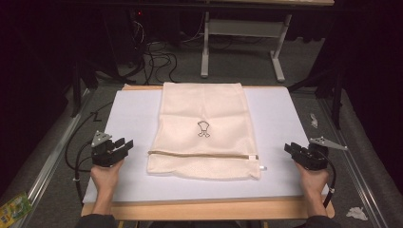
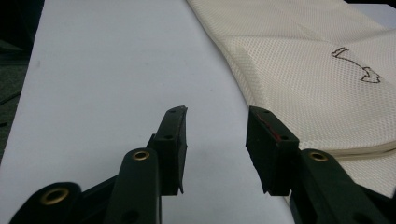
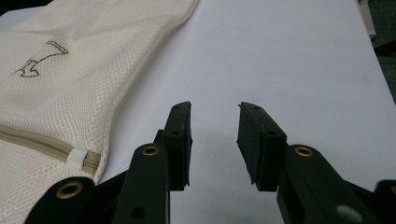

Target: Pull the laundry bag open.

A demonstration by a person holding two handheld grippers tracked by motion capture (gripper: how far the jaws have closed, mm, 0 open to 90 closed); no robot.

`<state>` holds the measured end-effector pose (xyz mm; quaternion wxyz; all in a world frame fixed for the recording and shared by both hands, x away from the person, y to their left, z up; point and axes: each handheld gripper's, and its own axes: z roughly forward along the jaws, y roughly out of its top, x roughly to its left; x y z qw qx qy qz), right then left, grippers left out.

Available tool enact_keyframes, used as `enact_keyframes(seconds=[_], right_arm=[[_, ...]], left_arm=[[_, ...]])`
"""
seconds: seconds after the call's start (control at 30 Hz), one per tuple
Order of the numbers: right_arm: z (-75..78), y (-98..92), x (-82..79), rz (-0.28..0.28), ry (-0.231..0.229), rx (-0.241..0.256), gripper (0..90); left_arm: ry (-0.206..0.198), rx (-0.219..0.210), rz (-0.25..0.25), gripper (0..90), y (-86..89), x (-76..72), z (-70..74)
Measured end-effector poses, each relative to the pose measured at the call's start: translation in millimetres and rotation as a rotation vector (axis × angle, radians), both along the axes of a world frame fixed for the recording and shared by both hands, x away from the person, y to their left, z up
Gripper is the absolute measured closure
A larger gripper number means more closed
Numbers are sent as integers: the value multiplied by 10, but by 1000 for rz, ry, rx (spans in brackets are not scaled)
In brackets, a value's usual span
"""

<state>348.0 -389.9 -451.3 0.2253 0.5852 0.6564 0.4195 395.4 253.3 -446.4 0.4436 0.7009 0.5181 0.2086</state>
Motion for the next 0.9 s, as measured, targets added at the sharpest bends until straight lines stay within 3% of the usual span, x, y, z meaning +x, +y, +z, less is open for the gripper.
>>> enact_keyframes(seconds=[0.33, 0.9], right_arm=[[-90, 30, 62, -11, 19, -1, 652], [-174, 102, 161, -13, 38, -57, 644]], left_arm=[[15, 19, 10, 579, -53, 72, -98], [26, 47, 15, 568, -147, 193, -229]])
